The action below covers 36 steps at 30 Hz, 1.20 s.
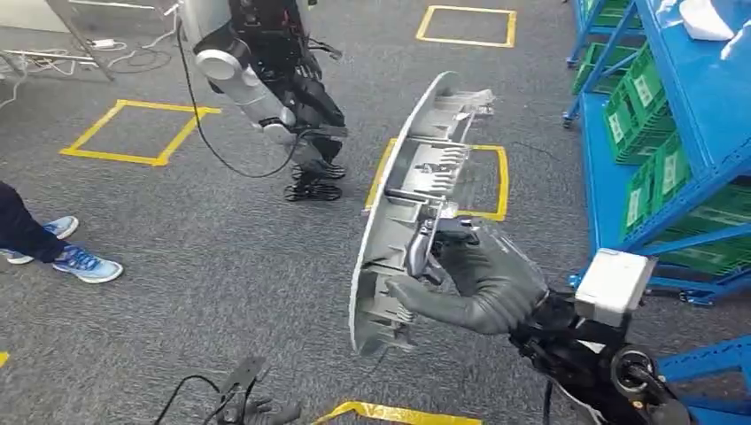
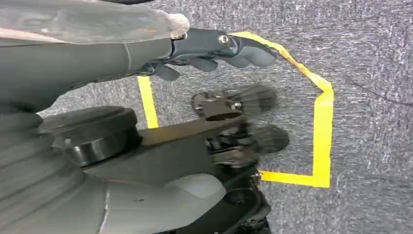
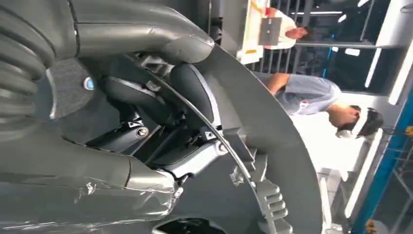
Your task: Take the parts from the cabinet and place them on the table.
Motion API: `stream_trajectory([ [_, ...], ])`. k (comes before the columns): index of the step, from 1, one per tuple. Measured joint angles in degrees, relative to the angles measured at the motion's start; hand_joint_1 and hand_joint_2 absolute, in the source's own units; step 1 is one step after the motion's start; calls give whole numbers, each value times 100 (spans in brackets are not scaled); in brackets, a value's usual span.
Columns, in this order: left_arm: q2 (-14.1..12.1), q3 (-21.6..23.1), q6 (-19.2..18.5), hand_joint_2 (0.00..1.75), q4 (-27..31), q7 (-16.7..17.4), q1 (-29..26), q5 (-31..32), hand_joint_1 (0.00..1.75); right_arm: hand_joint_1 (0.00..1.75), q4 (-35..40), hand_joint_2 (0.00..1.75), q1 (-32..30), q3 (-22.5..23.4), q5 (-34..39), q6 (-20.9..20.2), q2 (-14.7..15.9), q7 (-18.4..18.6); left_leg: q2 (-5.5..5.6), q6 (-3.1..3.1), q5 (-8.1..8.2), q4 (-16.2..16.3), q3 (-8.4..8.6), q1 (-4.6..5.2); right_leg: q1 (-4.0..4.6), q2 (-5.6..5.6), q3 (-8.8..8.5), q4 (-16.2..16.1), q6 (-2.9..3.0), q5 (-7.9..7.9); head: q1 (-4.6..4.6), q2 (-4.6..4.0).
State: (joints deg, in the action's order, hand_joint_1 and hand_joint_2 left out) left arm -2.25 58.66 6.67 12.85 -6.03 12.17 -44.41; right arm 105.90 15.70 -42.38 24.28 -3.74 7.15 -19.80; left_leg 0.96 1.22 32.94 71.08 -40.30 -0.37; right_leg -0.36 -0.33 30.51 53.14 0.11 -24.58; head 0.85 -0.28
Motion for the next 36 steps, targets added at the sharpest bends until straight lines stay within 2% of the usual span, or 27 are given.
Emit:
stream_trajectory([
  [1,2,0,0,175,0,2,-6,0,0,175,-6,175,-1,0,0,-9,0,2,-11,16,39,262,-137,-3,0,-19,8,7,0,-1,9,0],
  [2,2,0,-2,175,0,7,-9,0,0,175,-15,175,-2,0,0,-24,-2,9,-28,24,-69,190,-115,-14,-3,-33,10,16,-2,-4,24,0],
  [3,-2,0,-2,175,-2,9,-7,0,0,175,-24,175,-3,0,18,-46,-2,17,-48,33,-289,-156,57,-30,-6,-43,9,24,-8,-10,44,0],
  [5,-17,0,0,175,-2,11,4,9,0,175,-26,175,1,0,87,-94,-4,30,-105,31,-777,-1261,617,-56,-13,-55,1,59,-48,-37,74,0],
  [6,-15,0,-9,175,0,11,17,11,0,175,-26,175,4,2,125,-129,-7,37,-188,29,-798,-1640,804,-43,14,-58,20,89,-90,-63,98,0],
  [7,-13,0,-9,175,0,15,28,15,0,175,-26,175,6,2,160,-162,-7,48,-133,-32,-822,-1656,794,-18,31,-57,42,126,-112,-76,116,0],
  [10,-15,0,-18,175,-2,28,22,18,0,175,-28,175,1,0,210,-229,-7,68,-89,-130,-822,-1644,772,7,14,-94,33,114,-190,-80,42,0],
  [11,-18,0,-28,175,0,28,24,17,0,175,-28,175,1,0,210,-245,-7,70,-83,-173,-844,-1679,793,-26,-5,-72,54,151,-225,-124,50,0],
  [12,-18,0,-28,175,0,28,28,18,0,175,-28,175,6,0,212,-256,-7,72,-73,-194,-845,-1680,796,-26,-17,-34,104,319,-248,-261,18,0],
  [13,-20,0,-28,175,0,28,31,18,0,175,-28,175,6,2,223,-271,-7,72,-64,-223,-845,-1680,797,-25,-16,-17,277,721,-265,-504,-26,0],
  [15,-15,0,-39,175,0,33,28,18,0,175,-41,175,-5,0,278,-304,-7,79,-44,-237,-842,-1677,791,-10,-16,4,769,1788,-291,-969,-72,0],
  [16,-15,0,-42,175,-2,37,25,18,0,175,-55,175,-7,0,295,-330,-7,83,-30,-238,-842,-1676,792,-3,-16,5,912,2083,-290,-1033,-83,0],
  [17,-18,0,-42,175,-2,37,24,17,0,175,-70,175,-8,0,310,-350,-7,90,-13,-238,-841,-1676,797,1,-16,6,923,2084,-279,-957,-87,0],
  [18,-17,0,-42,175,-2,37,26,17,0,175,-81,175,-7,0,310,-367,-7,96,15,-238,-841,-1674,803,4,-15,10,806,1824,-260,-766,-90,0],
  [20,-7,0,-42,175,0,37,31,18,0,175,-83,175,-1,0,310,-376,-7,105,75,-234,-838,-1673,831,6,-7,50,260,697,-190,-191,-98,0],
  [21,2,0,-42,175,0,37,30,18,0,175,-83,175,7,2,310,-382,-7,105,92,-227,-835,-1679,830,1,-1,136,67,247,-152,-75,-107,0],
  [22,9,0,-42,175,0,37,37,17,0,175,-85,175,8,2,310,-391,-9,103,113,-198,-842,-1655,791,29,22,179,8,126,-134,-116,-103,0],
  [25,20,0,-42,175,0,37,15,18,0,175,-92,175,3,0,310,-393,-11,114,148,-113,-880,-1697,771,-13,55,158,38,135,-105,-101,-114,0],
  [26,20,0,-42,175,0,37,16,17,0,175,-92,175,3,2,310,-396,-20,113,142,-76,-856,-1679,770,9,-12,127,0,45,-44,-53,-101,0],
  [27,17,0,-42,175,0,37,18,17,0,175,-92,175,5,0,310,-398,-22,116,55,-65,-762,-1567,723,-7,-6,92,-29,5,-32,-27,-90,0],
  [28,17,0,-42,175,0,37,29,18,0,175,-92,175,10,2,310,-398,-22,111,4,-47,-535,-1224,559,0,-7,74,-25,1,-5,-17,-57,0],
  [30,17,0,-42,175,0,37,28,18,0,175,-96,175,4,2,310,-398,-24,114,-15,-5,-89,-222,81,-7,-1,20,-12,4,3,-19,-17,0],
  [31,20,0,-42,175,0,37,18,18,0,175,-107,175,4,0,310,-398,-24,114,-19,14,27,174,-115,-9,-1,-3,-5,10,4,-20,-11,0],
  [32,20,0,-44,175,-2,37,12,17,0,175,-118,175,2,0,310,-398,-24,116,-26,23,-10,268,-174,-18,-2,-22,-2,17,3,-21,4,0],
  [33,17,0,-42,175,-2,37,11,18,0,175,-127,175,0,2,310,-398,-24,120,-40,31,-167,69,-85,-31,-4,-34,-4,21,-3,-26,20,0],
  [35,4,0,-42,175,-2,37,18,17,0,175,-135,175,5,0,313,-400,-28,120,-89,41,-678,-981,447,-60,-11,-52,-8,54,-29,-51,50,0],
  [36,2,0,-42,175,-2,37,24,18,0,175,-135,175,5,2,313,-407,-33,120,-163,40,-851,-1484,725,-65,-14,-57,-8,85,-62,-75,66,0],
])
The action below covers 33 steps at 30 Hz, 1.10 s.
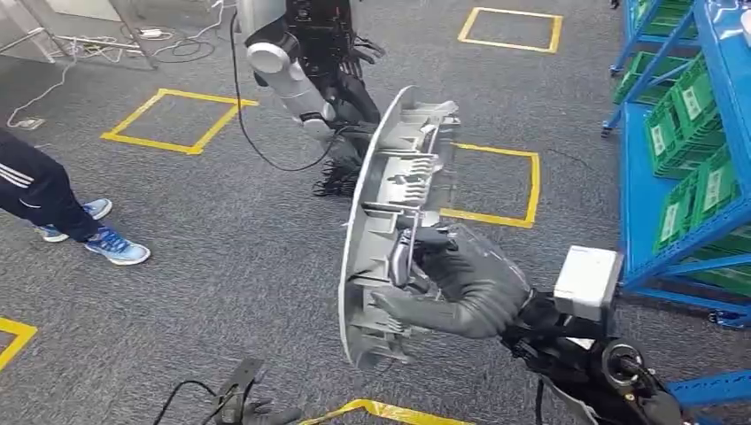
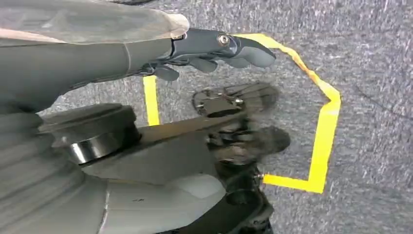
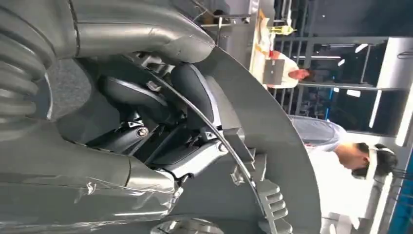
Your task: Take the parts from the cabinet and place them on the table.
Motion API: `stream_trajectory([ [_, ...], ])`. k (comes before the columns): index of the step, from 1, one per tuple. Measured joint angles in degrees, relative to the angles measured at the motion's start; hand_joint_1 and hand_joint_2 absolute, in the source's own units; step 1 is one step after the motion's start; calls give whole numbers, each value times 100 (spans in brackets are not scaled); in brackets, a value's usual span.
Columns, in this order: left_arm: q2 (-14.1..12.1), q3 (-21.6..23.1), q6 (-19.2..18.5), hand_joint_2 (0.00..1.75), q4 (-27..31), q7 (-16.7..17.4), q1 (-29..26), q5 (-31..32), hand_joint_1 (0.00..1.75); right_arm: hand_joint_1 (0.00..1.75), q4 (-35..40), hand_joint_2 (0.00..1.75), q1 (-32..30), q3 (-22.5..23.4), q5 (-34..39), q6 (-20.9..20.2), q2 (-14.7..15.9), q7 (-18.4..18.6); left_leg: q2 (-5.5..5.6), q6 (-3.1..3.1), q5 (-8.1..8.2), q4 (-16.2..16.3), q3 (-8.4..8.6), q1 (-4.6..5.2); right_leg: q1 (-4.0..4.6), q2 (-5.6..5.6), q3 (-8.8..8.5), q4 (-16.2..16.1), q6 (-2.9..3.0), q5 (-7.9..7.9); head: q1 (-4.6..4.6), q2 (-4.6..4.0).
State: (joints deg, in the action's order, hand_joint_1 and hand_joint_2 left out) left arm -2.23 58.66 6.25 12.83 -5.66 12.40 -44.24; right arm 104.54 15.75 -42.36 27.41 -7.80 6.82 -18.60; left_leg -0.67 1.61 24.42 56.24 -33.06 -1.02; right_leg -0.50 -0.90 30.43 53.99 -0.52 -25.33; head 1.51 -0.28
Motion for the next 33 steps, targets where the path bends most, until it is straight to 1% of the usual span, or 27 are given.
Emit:
stream_trajectory([
  [1,9,0,-2,175,0,0,15,0,0,175,-2,175,0,0,15,-11,0,0,-17,-29,51,-154,62,42,49,-1,31,56,-47,-34,35,0],
  [2,7,0,-2,175,0,0,18,0,0,175,-4,175,4,0,24,-28,0,4,37,-88,32,-149,42,27,42,-7,34,55,-59,-36,2,0],
  [3,4,0,0,175,0,0,14,0,0,175,-4,175,4,0,57,-50,0,2,45,-111,37,-137,29,45,49,-17,31,52,-82,-36,-26,0],
  [5,0,0,-2,175,0,0,10,0,0,175,-4,175,4,-2,79,-61,0,4,79,-184,18,-159,28,49,24,-43,23,53,-147,-48,-26,0],
  [6,2,0,-2,175,2,2,11,0,0,175,-4,175,4,0,79,-63,0,4,84,-207,4,-177,49,28,-1,-6,46,130,-175,-124,-35,0],
  [7,0,0,-2,175,0,2,15,0,0,175,-4,175,9,2,79,-70,0,2,98,-238,4,-181,51,26,-2,27,159,392,-196,-314,-70,0],
  [9,9,0,-4,175,0,9,13,0,0,175,-9,175,1,0,79,-94,0,6,119,-257,7,-179,50,36,-4,53,617,1401,-228,-797,-140,0],
  [10,9,0,-4,175,0,9,9,0,0,175,-20,175,-5,0,77,-114,0,9,134,-260,9,-177,50,45,-4,58,829,1844,-237,-945,-151,0],
  [11,9,0,-4,175,0,9,6,0,0,175,-33,175,-6,0,68,-125,0,11,153,-261,10,-174,52,49,-4,60,931,2028,-233,-945,-158,0],
  [12,9,0,-4,175,0,9,5,0,0,175,-37,175,-11,0,63,-125,0,15,181,-261,11,-173,57,50,-4,64,886,1900,-220,-807,-158,0],
  [13,9,0,-4,175,0,9,7,0,0,175,-37,175,-11,0,61,-133,0,20,216,-260,12,-172,66,51,-3,75,708,1517,-195,-559,-164,0],
  [14,13,0,-4,175,0,9,8,0,0,175,-37,175,-9,0,61,-142,0,20,245,-255,15,-172,79,51,-1,92,456,983,-167,-280,-171,0],
  [15,24,0,-4,175,2,9,9,2,0,175,-37,175,-1,0,59,-146,0,20,284,-249,19,-175,91,48,0,187,125,288,-123,23,-179,0],
  [16,26,0,-4,175,0,9,16,7,0,175,-37,175,-2,2,59,-153,0,17,296,-236,18,-171,80,65,11,254,36,131,-103,-57,-175,0],
  [19,28,0,-13,175,0,15,11,7,0,175,-37,175,-1,0,55,-177,-2,33,343,-152,-21,-192,35,42,51,229,56,85,-75,-42,-179,0],
  [20,28,0,-13,175,0,15,8,7,0,175,-37,175,2,0,55,-192,-2,41,364,-115,-32,-205,42,45,48,211,48,45,-32,-17,-179,0],
  [21,22,0,-13,175,0,15,9,7,0,175,-35,175,3,0,55,-210,-15,46,329,-94,23,-162,28,50,-15,168,6,-35,18,32,-164,0],
  [22,22,0,-13,175,0,15,16,9,0,175,-35,175,4,0,55,-227,-26,50,234,-79,182,45,-65,53,-2,146,2,-56,42,47,-140,0],
  [24,22,0,-13,175,0,15,28,7,0,175,-37,175,12,-2,55,-245,-37,52,173,-47,662,975,-511,49,6,89,16,-55,56,52,-68,0],
  [25,22,0,-13,175,0,17,25,7,0,175,-42,175,11,-2,55,-256,-37,55,169,-31,833,1441,-736,49,11,58,23,-54,59,50,-61,0],
  [26,24,0,-13,175,0,15,17,7,0,175,-53,175,10,-4,55,-258,-37,57,161,-19,894,1750,-890,48,12,26,30,-52,59,50,-48,0],
  [27,24,0,-13,175,0,17,11,7,0,175,-63,175,8,-7,55,-258,-37,61,148,-15,797,1698,-872,44,12,3,28,-52,59,50,-35,0],
  [28,22,0,-11,175,0,15,10,7,0,175,-70,175,8,-7,55,-258,-37,63,128,-13,605,1394,-717,37,11,-17,26,-49,57,49,-18,0],
  [30,7,2,-7,175,0,15,18,7,0,175,-74,175,15,-7,55,-258,-37,61,46,-22,124,309,-152,23,9,-45,15,-26,28,30,20,0],
  [31,9,2,-7,175,0,15,25,7,0,175,-72,175,19,-9,55,-258,-37,61,-72,-33,45,-81,63,25,19,-55,25,-4,-1,12,43,0],
  [32,9,0,-7,175,2,15,38,7,0,175,-72,175,24,-7,55,-258,-37,59,-30,-80,49,-176,71,63,62,-59,65,64,-36,-14,66,0],
  [33,9,0,-11,175,2,15,35,7,0,175,-72,175,21,-9,57,-264,-37,57,-11,-109,51,-156,52,52,58,-76,66,52,-50,-8,4,0],
])
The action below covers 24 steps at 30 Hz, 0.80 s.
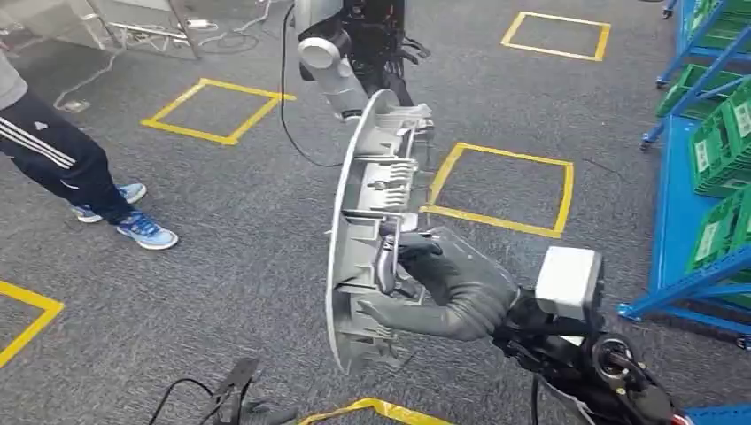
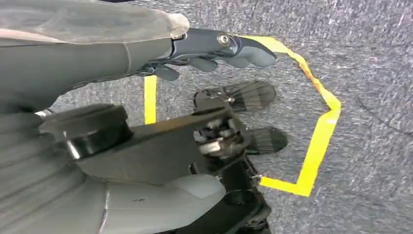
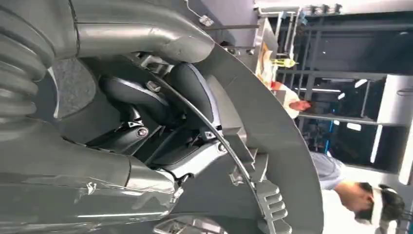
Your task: Take the parts from the cabinet and place them on the table.
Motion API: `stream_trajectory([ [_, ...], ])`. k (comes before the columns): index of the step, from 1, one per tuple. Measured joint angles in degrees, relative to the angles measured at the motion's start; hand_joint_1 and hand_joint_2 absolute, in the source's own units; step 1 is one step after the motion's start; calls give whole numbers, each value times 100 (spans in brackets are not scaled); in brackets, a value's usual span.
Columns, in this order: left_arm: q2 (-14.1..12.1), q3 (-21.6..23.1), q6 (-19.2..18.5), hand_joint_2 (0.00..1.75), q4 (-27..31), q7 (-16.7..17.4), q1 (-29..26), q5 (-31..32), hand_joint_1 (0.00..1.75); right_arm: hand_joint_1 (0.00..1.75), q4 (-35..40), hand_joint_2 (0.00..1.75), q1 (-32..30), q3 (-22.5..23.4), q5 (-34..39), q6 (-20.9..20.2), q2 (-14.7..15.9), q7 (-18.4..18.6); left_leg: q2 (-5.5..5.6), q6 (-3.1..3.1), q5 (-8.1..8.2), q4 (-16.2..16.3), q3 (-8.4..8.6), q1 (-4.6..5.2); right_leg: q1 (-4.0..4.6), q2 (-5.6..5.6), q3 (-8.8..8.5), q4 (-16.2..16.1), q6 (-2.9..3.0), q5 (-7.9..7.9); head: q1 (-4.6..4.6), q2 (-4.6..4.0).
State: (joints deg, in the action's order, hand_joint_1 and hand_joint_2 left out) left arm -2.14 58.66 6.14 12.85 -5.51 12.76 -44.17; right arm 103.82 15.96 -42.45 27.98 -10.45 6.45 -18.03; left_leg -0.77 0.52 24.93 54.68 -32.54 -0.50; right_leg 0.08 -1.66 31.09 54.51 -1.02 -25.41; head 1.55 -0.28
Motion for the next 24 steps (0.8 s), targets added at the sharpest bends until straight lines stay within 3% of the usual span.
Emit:
stream_trajectory([
  [3,-2,2,-9,175,-2,0,-12,0,0,175,7,175,-1,-4,4,-39,0,-13,61,-95,-21,-22,0,14,-18,-47,-12,3,-82,-26,-22,0],
  [4,-2,0,-9,175,-2,0,-9,0,0,175,7,175,0,-4,4,-42,0,-22,73,-114,-29,-36,15,-9,-50,31,34,139,-116,-153,-31,0],
  [7,7,2,-11,175,-2,0,-2,0,0,175,22,175,-18,-7,13,-81,0,-48,126,-156,-27,-31,15,-4,-55,128,695,1580,-172,-843,-144,0],
  [8,7,2,-11,175,-2,0,-4,0,0,175,22,175,-37,-9,13,-85,0,-48,145,-158,-26,-30,16,2,-55,133,870,1929,-173,-933,-148,0],
  [9,7,2,-11,175,-2,0,-4,0,0,175,22,175,-55,-11,13,-87,0,-48,171,-158,-25,-30,20,4,-55,137,909,1974,-164,-872,-157,0],
  [10,7,0,-11,175,-2,0,-3,0,0,175,22,175,-68,-9,13,-87,0,-48,207,-158,-25,-29,25,7,-54,143,819,1760,-146,-698,-162,0],
  [12,13,0,-11,175,-2,0,-2,0,0,175,26,175,-66,-9,13,-88,0,-48,280,-153,-22,-30,52,10,-47,185,317,712,-79,-143,-177,0],
  [13,20,2,-11,175,-2,0,-1,0,0,175,44,175,-65,-9,13,-89,0,-48,312,-150,-20,-32,58,8,-40,264,74,210,-39,48,-181,0],
  [14,24,0,-11,175,-2,0,5,0,0,175,53,175,-62,-9,15,-92,0,-57,330,-129,-18,-18,34,40,-19,352,-9,46,-19,-27,-175,0],
  [17,33,2,-11,175,-2,0,-10,0,0,175,74,175,-91,-11,30,-96,0,-63,384,-43,-61,-57,8,-6,10,311,13,23,5,-9,-181,0],
  [18,31,2,-11,175,-2,0,-9,0,0,175,92,175,-102,-13,33,-96,0,-63,401,3,-59,-64,11,18,-39,284,-17,-60,64,36,-177,0],
  [19,28,2,-11,175,-2,0,-6,0,0,175,103,175,-105,-15,33,-96,-2,-63,322,14,28,25,-26,4,-54,232,-60,-124,82,76,-162,0],
  [21,28,2,-11,175,-2,0,6,0,0,175,120,175,-109,-13,33,-96,-2,-70,195,53,429,678,-330,17,-47,196,-58,-151,123,94,-94,0],
  [22,28,2,-11,175,-2,0,3,0,0,175,122,175,-122,-15,35,-96,-2,-70,181,73,683,1273,-607,10,-42,160,-51,-148,124,93,-72,0],
  [23,31,2,-11,175,-2,0,-4,0,0,175,122,175,-137,-15,33,-96,-2,-70,173,91,825,1711,-822,9,-41,127,-45,-144,127,91,-65,0],
  [24,31,2,-11,175,-2,0,-11,0,0,175,122,175,-146,-15,35,-96,-2,-70,165,101,825,1882,-915,7,-41,99,-39,-135,128,90,-52,0],
])
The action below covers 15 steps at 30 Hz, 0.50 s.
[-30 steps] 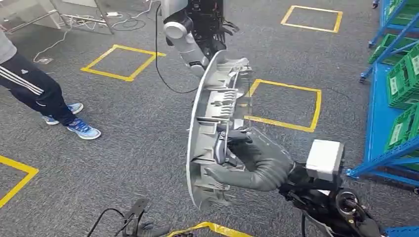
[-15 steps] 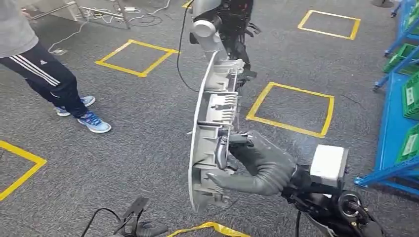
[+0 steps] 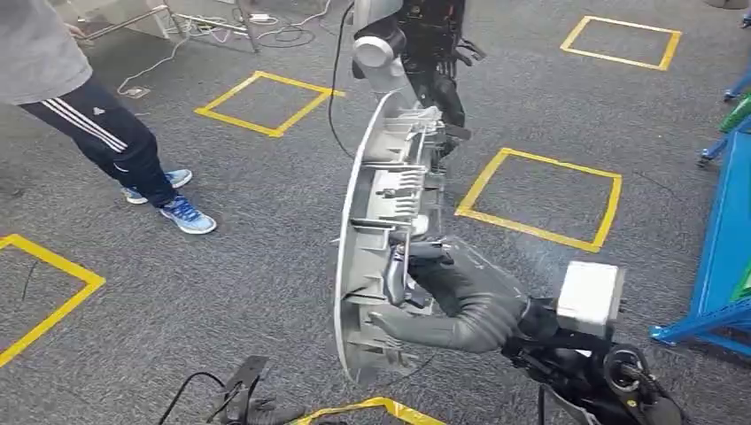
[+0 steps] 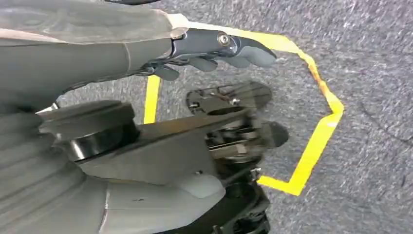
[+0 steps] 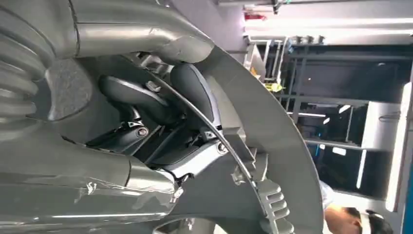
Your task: Take the parts from the cabinet and place them on the table.
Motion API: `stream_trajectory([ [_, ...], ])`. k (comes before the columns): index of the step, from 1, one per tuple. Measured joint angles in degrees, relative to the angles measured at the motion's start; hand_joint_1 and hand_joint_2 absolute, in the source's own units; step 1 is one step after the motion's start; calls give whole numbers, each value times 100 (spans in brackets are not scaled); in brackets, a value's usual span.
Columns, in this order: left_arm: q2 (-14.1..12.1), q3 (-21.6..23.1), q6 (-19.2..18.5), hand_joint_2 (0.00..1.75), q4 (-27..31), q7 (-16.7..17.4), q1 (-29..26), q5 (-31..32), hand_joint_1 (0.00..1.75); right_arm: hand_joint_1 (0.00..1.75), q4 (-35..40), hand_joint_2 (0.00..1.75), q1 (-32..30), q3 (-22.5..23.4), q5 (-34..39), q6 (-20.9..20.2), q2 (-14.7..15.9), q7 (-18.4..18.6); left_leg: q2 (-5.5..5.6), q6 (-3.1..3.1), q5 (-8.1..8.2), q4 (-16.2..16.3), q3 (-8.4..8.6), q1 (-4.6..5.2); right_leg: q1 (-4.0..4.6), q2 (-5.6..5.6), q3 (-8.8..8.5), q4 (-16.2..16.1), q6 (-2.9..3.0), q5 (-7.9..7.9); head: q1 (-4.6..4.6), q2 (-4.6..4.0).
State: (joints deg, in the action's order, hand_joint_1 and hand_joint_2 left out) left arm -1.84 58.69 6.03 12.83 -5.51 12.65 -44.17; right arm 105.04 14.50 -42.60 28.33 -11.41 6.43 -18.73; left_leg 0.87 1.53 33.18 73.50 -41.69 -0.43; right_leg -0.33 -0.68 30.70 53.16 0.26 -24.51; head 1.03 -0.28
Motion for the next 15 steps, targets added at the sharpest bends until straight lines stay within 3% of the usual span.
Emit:
stream_trajectory([
  [1,0,0,0,175,0,0,-1,0,0,175,0,175,-14,0,0,0,0,4,-17,8,-143,-159,73,-10,-2,-21,1,8,-2,-4,22,0],
  [2,-2,0,0,175,0,0,1,0,0,175,0,175,-22,-2,0,0,0,4,-38,11,-366,-550,275,-21,-3,-40,0,17,-10,-10,39,0],
  [4,-15,0,0,175,0,0,12,0,0,175,11,175,-21,-2,0,0,0,4,-165,-1,-818,-1673,865,-37,-3,-64,-4,60,-50,-40,81,0],
  [5,-11,0,0,175,0,0,28,0,0,175,15,175,-22,-2,0,0,0,0,-241,-15,-793,-1934,975,-6,47,-68,21,102,-90,-69,105,0],
  [6,-13,0,0,175,0,0,31,0,0,175,22,175,-20,-4,-2,0,0,4,-175,-76,-825,-1921,958,-5,47,-81,33,119,-107,-74,92,0],
  [9,-17,0,0,175,0,0,17,0,0,175,26,175,-23,-15,0,0,0,4,-113,-168,-836,-1920,937,13,30,-135,33,126,-184,-83,33,0],
  [11,-15,0,0,175,0,0,20,0,0,175,31,175,-21,-15,0,-2,0,0,-93,-221,-856,-1941,957,-23,1,-36,93,308,-239,-251,18,0],
  [13,-11,0,0,175,0,0,22,0,0,175,37,175,-29,-15,0,-11,0,-15,-58,-247,-859,-1940,952,-25,-11,30,541,1329,-281,-795,-74,0],
  [14,-11,0,0,175,0,2,18,0,0,175,37,175,-38,-15,0,-24,0,-20,-40,-247,-859,-1939,949,-21,-11,33,767,1819,-292,-977,-83,0],
  [15,-11,0,0,175,0,2,11,0,0,175,35,175,-49,-15,0,-35,0,-20,-21,-247,-859,-1939,950,-18,-12,34,899,2092,-293,-1025,-98,0],
])
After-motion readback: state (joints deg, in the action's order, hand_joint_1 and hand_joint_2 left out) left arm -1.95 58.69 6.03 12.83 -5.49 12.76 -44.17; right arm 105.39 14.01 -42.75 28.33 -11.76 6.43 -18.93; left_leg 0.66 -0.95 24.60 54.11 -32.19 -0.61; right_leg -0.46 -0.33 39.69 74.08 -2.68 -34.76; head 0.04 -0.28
